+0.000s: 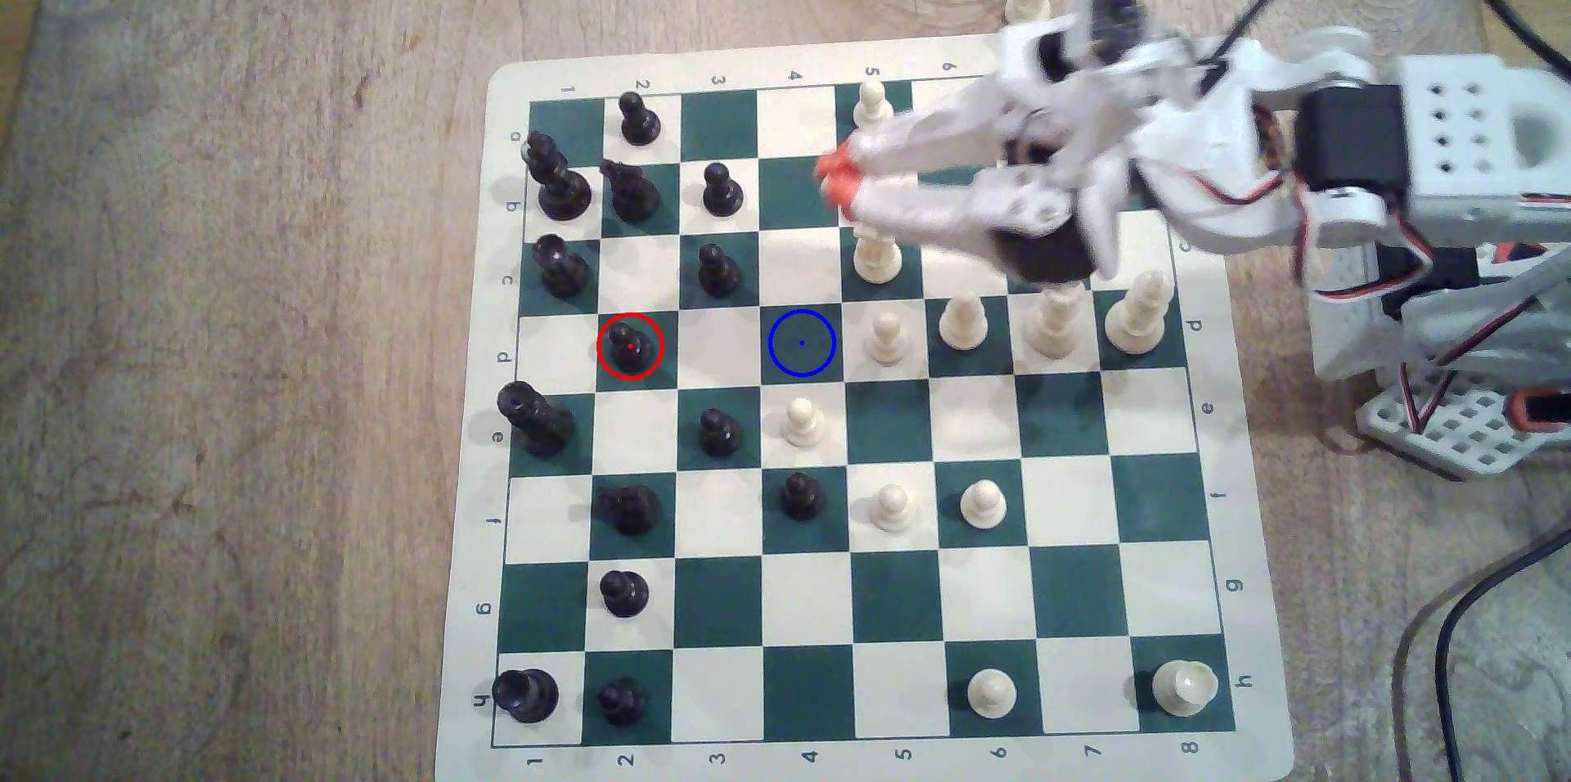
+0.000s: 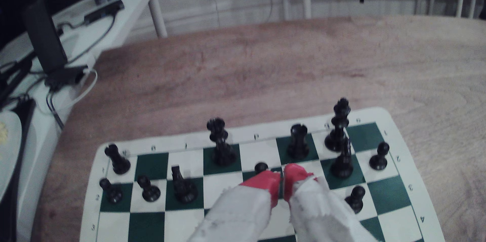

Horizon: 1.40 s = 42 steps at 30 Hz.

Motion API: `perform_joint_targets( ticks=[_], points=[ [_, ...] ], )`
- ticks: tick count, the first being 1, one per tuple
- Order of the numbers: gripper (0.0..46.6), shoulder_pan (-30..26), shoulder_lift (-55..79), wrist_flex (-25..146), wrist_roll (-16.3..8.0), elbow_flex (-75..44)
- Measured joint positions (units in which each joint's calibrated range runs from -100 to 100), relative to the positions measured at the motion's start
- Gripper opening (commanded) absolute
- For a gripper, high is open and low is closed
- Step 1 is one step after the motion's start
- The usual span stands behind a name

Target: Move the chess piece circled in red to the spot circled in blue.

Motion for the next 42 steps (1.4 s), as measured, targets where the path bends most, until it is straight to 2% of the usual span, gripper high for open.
perform_joint_targets(
  ticks=[5, 15, 23, 27, 32, 42],
  points=[
    [6.3, -1.99, 14.08, 10.76, 0.1, -13.38],
    [8.6, -2.51, 31.34, 21.35, 0.2, -29.46],
    [10.6, -2.43, 46.33, 24.3, -3.81, -45.64],
    [12.6, -2.36, 53.04, 24.62, -4.0, -52.87],
    [14.3, -1.33, 59.07, 25.58, -4.0, -59.38],
    [16.5, -0.81, 65.61, 25.58, -4.0, -64.62]
  ],
)
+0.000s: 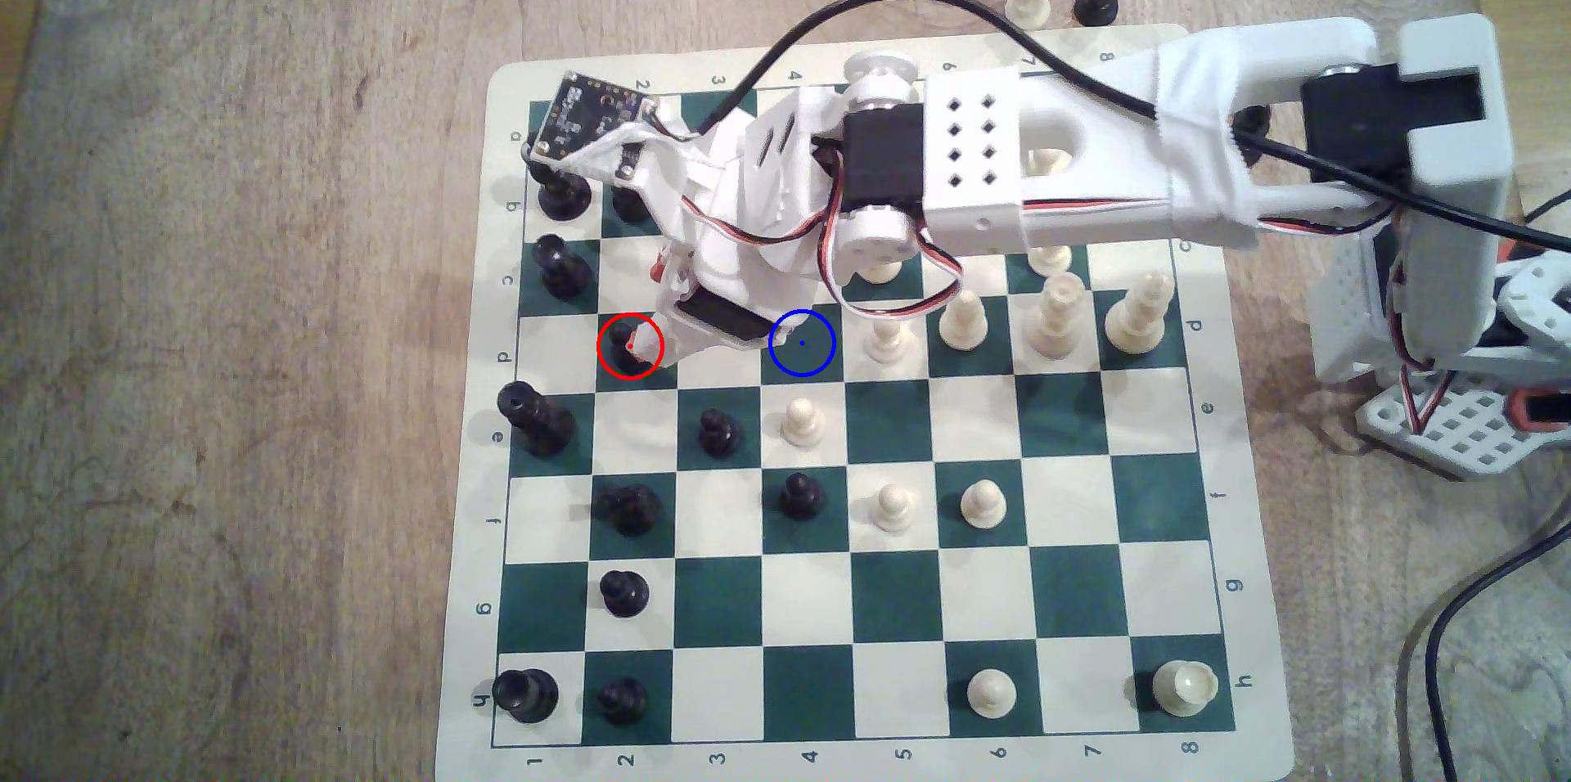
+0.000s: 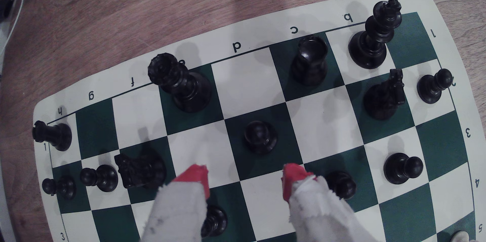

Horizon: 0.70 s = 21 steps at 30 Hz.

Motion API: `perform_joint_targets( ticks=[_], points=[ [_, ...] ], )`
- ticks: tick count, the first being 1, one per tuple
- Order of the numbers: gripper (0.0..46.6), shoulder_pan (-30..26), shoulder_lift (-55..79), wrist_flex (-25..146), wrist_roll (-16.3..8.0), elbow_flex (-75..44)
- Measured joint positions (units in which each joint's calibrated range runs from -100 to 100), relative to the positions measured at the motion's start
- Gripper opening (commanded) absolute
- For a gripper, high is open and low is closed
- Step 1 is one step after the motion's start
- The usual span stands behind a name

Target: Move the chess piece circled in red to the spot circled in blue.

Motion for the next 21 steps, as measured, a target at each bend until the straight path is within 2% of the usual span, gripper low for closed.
perform_joint_targets(
  ticks=[12, 21],
  points=[
    [15.7, 0.0, 8.88, 0.0, 0.0, -8.22],
    [15.8, 0.07, 12.9, -1.04, 0.54, -9.58]
  ],
)
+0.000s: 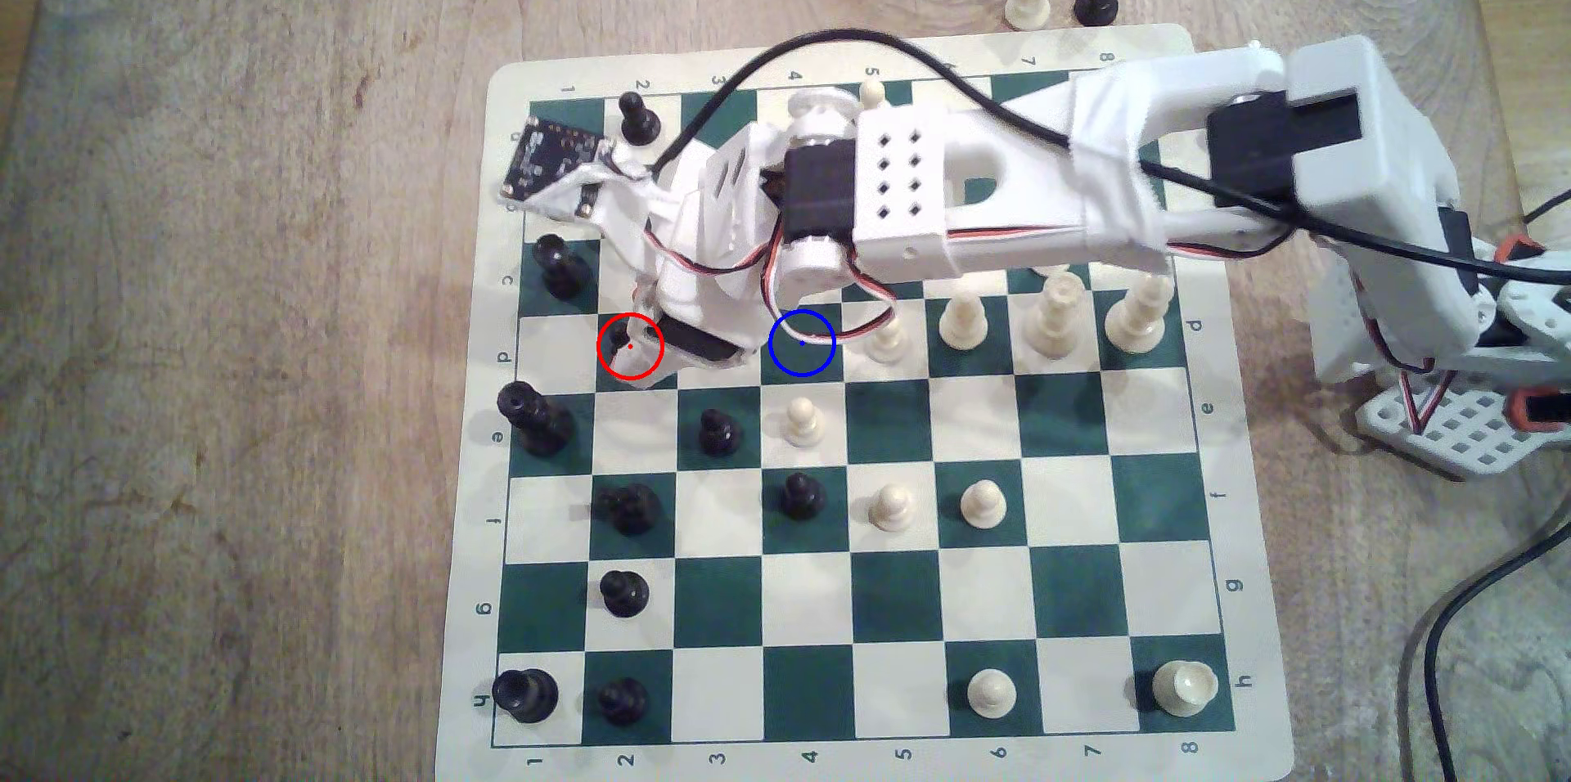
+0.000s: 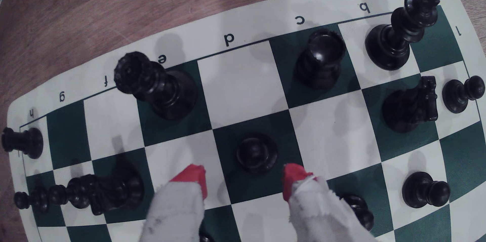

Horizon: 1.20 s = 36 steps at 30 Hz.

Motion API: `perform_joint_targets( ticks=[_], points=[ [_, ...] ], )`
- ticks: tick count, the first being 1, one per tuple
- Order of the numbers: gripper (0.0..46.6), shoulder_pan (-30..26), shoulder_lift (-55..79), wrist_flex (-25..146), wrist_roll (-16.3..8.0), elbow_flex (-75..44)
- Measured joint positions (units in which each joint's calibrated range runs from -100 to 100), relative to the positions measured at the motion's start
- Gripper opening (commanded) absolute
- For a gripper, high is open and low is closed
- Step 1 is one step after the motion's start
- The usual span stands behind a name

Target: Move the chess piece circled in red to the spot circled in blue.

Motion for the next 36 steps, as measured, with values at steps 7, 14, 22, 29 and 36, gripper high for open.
perform_joint_targets(
  ticks=[7, 14, 22, 29, 36],
  points=[
    [15.8, 0.52, 2.35, -0.24, -0.05, -3.62],
    [15.6, 0.52, 4.36, -0.24, -0.05, -5.69],
    [15.4, 0.52, 6.7, -0.8, -0.05, -5.78],
    [15.2, -0.52, 7.54, -0.8, -0.44, -8.59],
    [14.1, -0.59, 7.54, -0.8, -0.44, -8.77]
  ],
)
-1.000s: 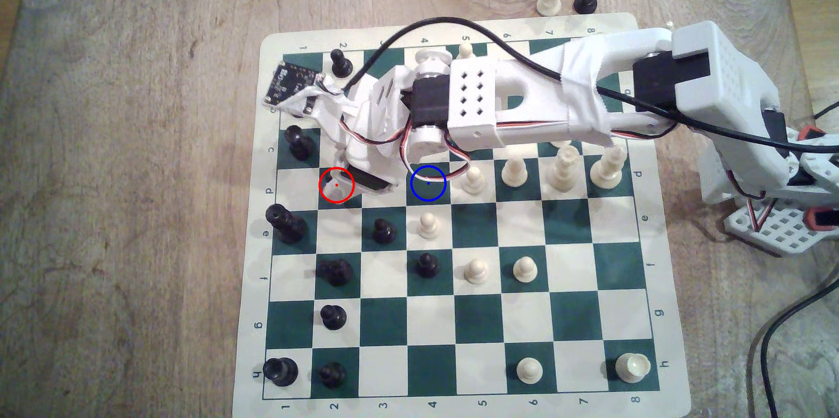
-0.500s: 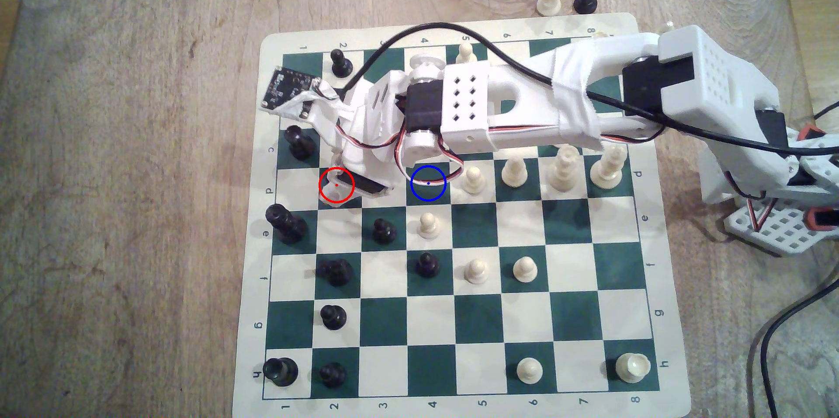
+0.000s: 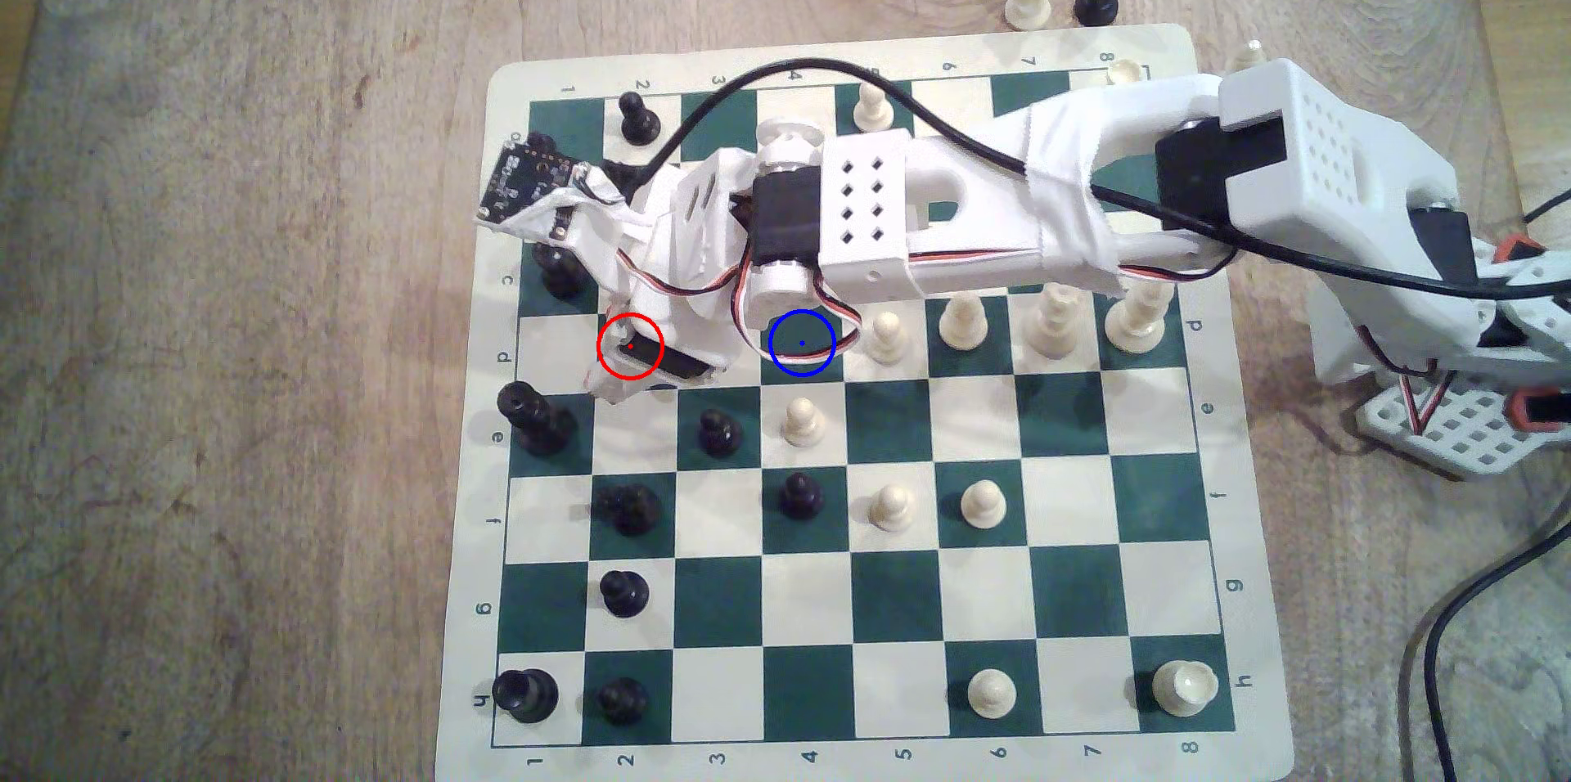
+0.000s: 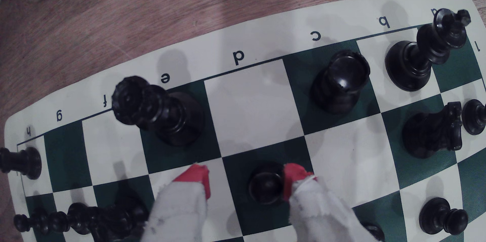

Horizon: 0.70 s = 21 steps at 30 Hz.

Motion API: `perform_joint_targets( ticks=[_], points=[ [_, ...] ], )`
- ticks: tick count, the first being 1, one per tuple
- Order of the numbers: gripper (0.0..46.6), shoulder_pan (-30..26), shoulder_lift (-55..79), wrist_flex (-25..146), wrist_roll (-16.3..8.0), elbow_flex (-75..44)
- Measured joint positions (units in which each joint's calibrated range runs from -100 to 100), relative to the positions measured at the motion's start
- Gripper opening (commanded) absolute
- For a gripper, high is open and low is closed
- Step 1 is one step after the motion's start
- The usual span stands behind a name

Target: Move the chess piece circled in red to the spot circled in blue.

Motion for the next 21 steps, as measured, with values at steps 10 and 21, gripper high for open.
perform_joint_targets(
  ticks=[10, 21],
  points=[
    [8.1, 0.0, 0.0, 0.0, 0.0, 0.0],
    [0.3, 0.0, 0.0, 0.0, 0.0, 0.0]
  ],
)
